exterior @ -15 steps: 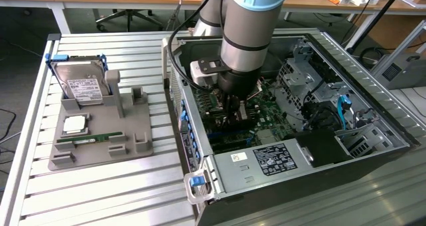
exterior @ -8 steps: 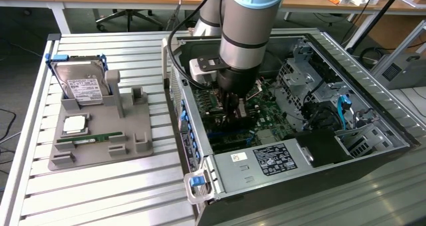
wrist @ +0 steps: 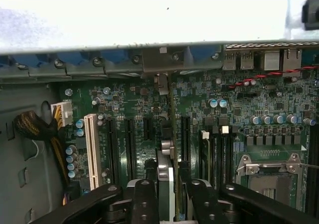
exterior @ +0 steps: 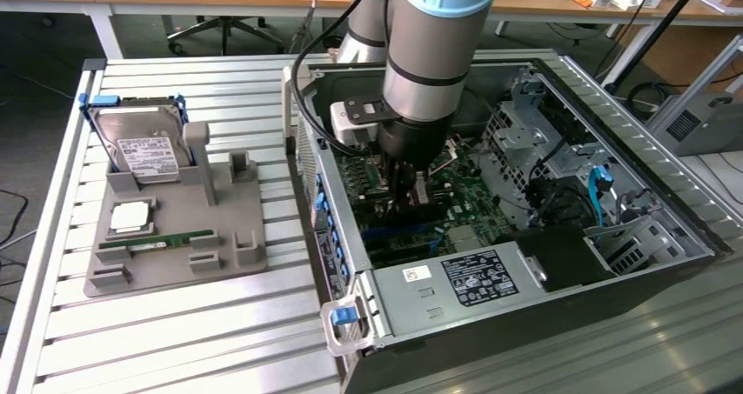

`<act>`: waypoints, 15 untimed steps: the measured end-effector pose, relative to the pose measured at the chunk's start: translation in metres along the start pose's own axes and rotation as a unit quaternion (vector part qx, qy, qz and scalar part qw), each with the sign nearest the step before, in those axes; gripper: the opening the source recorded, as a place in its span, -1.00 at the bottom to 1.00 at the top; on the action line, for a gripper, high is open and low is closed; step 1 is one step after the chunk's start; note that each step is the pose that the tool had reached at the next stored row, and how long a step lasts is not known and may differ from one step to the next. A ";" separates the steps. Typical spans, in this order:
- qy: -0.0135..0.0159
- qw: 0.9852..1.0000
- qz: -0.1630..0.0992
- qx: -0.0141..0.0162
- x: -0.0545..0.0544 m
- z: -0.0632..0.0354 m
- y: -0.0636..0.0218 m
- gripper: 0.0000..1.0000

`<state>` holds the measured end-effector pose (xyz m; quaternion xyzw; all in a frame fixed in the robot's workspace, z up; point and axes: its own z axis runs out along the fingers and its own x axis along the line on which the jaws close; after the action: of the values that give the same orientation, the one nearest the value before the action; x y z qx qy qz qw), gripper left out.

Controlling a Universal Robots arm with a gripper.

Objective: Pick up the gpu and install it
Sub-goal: 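Insert the gpu into the slot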

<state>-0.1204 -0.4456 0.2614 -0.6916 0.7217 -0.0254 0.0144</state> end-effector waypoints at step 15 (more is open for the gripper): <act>-0.001 1.000 0.001 0.000 -0.002 -0.0002 0.0049 -0.47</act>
<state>-0.1253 -0.4438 0.2613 -0.6911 0.7222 -0.0250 0.0149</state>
